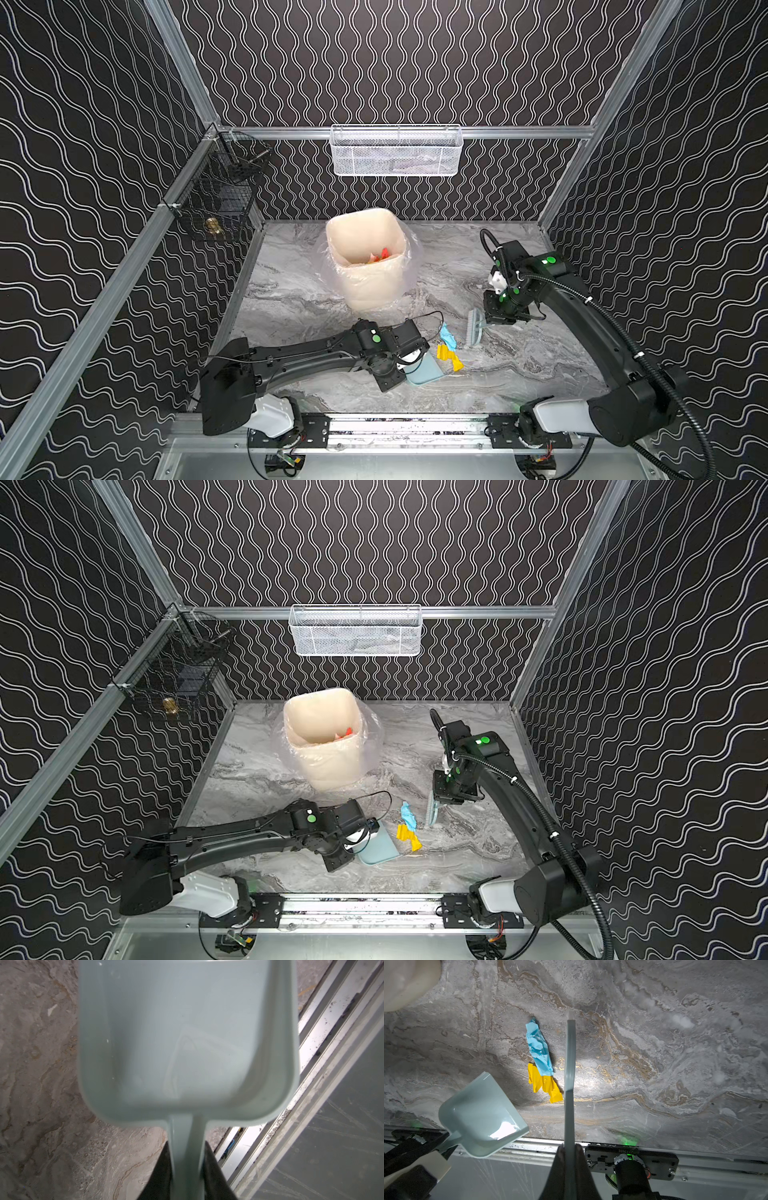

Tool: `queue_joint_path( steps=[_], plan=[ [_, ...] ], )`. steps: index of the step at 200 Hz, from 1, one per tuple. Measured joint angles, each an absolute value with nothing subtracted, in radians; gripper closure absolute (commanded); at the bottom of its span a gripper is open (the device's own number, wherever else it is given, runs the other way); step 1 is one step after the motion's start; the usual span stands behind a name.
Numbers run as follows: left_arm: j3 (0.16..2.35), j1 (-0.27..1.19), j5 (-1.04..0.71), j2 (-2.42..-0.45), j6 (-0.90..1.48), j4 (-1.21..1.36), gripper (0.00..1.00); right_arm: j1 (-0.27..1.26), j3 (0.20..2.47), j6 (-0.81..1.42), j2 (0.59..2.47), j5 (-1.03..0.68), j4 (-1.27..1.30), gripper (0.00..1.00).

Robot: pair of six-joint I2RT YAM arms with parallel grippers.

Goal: Sweep away the paper scraps from the table
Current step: 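Sweep the light-blue and yellow scraps into the dustpan with the right-held brush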

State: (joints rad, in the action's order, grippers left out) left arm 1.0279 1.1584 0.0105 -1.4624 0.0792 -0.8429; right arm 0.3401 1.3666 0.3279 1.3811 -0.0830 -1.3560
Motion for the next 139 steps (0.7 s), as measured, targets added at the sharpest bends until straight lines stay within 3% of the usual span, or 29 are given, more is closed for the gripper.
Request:
queue_joint_path(
  steps=[139],
  plan=[
    [1.028, 1.167, 0.060, -1.630, 0.075, -0.713, 0.98, 0.463, 1.287, 0.334, 1.441, -0.059, -1.345, 1.00]
  ],
)
